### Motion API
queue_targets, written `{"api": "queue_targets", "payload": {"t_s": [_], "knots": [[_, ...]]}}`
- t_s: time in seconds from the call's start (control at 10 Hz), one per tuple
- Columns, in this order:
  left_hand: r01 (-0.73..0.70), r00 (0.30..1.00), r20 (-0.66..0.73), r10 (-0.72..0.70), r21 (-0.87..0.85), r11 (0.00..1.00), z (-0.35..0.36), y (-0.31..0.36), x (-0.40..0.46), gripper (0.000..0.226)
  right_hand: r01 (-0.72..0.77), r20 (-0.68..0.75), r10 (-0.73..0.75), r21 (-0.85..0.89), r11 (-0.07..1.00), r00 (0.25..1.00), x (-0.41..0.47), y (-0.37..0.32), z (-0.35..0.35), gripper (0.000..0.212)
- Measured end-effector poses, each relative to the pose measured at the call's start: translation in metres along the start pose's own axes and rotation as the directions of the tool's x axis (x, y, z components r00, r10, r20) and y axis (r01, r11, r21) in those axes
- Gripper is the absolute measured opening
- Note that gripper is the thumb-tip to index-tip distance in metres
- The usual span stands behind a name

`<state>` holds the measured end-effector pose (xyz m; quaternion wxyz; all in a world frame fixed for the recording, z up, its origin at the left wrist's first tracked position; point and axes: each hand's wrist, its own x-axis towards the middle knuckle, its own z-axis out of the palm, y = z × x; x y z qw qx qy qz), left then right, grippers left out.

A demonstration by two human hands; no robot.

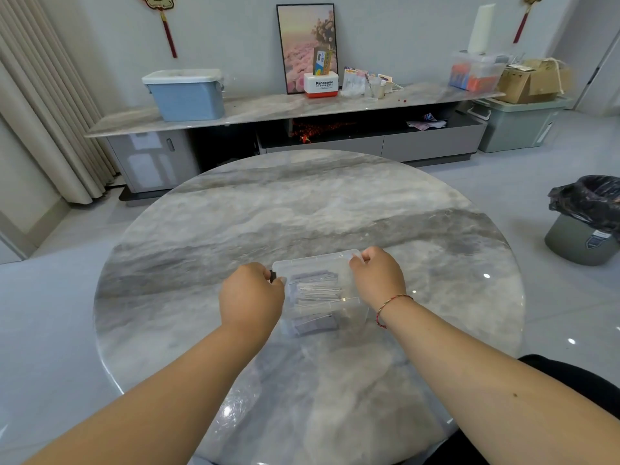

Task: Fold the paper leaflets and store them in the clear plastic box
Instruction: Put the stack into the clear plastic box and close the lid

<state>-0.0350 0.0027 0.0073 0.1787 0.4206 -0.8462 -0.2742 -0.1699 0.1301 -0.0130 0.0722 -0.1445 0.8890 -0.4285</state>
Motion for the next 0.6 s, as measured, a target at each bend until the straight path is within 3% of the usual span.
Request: {"api": "queue_targets", "payload": {"t_s": [0.2, 0.4, 0.5, 0.6], "knots": [[-0.011, 1.0, -0.015, 0.01, -0.024, 1.0, 0.007, -0.002, -0.002, 0.018, -0.008, 0.003, 0.008, -0.01, 1.0, 1.0, 0.003, 0.001, 0.002, 0.032], [-0.057, 0.997, -0.045, 0.055, -0.054, 0.997, 0.017, -0.009, -0.005, 0.019, 0.0, 0.09, 0.0, -0.001, 1.0, 0.996, 0.005, 0.001, -0.009, 0.037], [-0.009, 1.0, -0.014, 0.008, -0.103, 0.995, 0.018, -0.01, -0.01, 0.023, -0.015, 0.159, 0.009, 0.034, 0.999, 0.987, 0.004, 0.002, -0.015, 0.041], [-0.008, 0.999, -0.038, 0.003, -0.116, 0.993, 0.017, -0.013, -0.017, 0.038, -0.021, 0.075, 0.018, 0.033, 0.999, 0.997, -0.001, -0.007, -0.032, 0.046]]}}
